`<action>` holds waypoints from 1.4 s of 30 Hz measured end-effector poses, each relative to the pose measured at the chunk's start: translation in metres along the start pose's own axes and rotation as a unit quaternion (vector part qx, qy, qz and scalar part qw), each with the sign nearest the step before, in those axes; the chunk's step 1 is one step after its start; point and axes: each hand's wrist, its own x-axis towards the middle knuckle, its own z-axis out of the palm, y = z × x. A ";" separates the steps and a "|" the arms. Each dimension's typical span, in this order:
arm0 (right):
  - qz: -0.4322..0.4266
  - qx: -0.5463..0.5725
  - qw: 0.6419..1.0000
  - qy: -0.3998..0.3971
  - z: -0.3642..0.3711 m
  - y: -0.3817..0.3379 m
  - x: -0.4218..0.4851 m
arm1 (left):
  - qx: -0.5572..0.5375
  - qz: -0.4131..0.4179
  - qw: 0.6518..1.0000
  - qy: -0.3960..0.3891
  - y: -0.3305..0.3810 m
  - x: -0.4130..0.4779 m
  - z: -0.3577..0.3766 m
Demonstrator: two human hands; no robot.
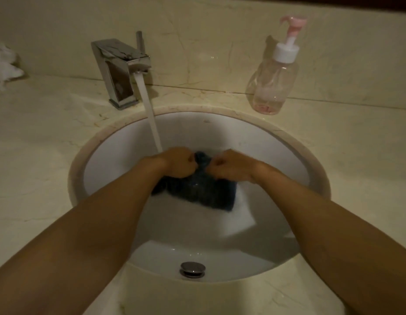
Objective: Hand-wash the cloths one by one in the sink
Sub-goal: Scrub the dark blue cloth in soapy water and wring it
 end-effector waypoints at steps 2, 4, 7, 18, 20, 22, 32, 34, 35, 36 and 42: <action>-0.010 -0.061 0.995 -0.083 0.012 -0.002 0.005 | 0.070 0.000 0.994 -0.086 0.002 0.005 0.008; 0.006 -0.188 0.981 -0.051 0.020 0.003 0.008 | 0.144 -0.020 0.984 -0.100 -0.003 0.010 0.017; 0.061 -0.229 0.971 0.017 0.021 0.008 0.004 | 0.167 -0.001 0.982 -0.085 -0.001 0.006 0.016; 0.086 0.093 0.979 0.159 -0.003 0.006 0.003 | 0.002 -0.029 0.995 0.093 -0.013 -0.001 -0.011; 0.063 0.018 0.973 0.223 -0.006 0.013 0.003 | 0.024 -0.007 0.990 0.141 -0.012 0.000 -0.011; -0.003 0.029 0.989 0.146 -0.006 0.011 0.001 | 0.026 0.036 0.992 0.115 -0.003 0.002 -0.008; 0.055 -0.162 0.985 -0.016 0.014 -0.002 -0.002 | 0.118 0.036 0.990 -0.068 0.015 0.002 0.010; 0.070 -0.053 0.995 -0.050 0.014 -0.012 -0.003 | 0.069 0.033 0.996 -0.035 0.016 0.002 0.009; 0.085 0.015 0.994 -0.064 0.014 -0.013 -0.002 | 0.046 0.027 0.998 -0.031 0.016 0.003 0.009; 0.100 0.069 0.990 -0.069 0.011 -0.014 -0.003 | 0.027 0.020 0.999 -0.037 0.015 0.003 0.010; 0.025 -0.020 0.989 0.143 -0.007 0.007 0.001 | 0.040 0.004 0.997 0.073 -0.005 0.003 -0.003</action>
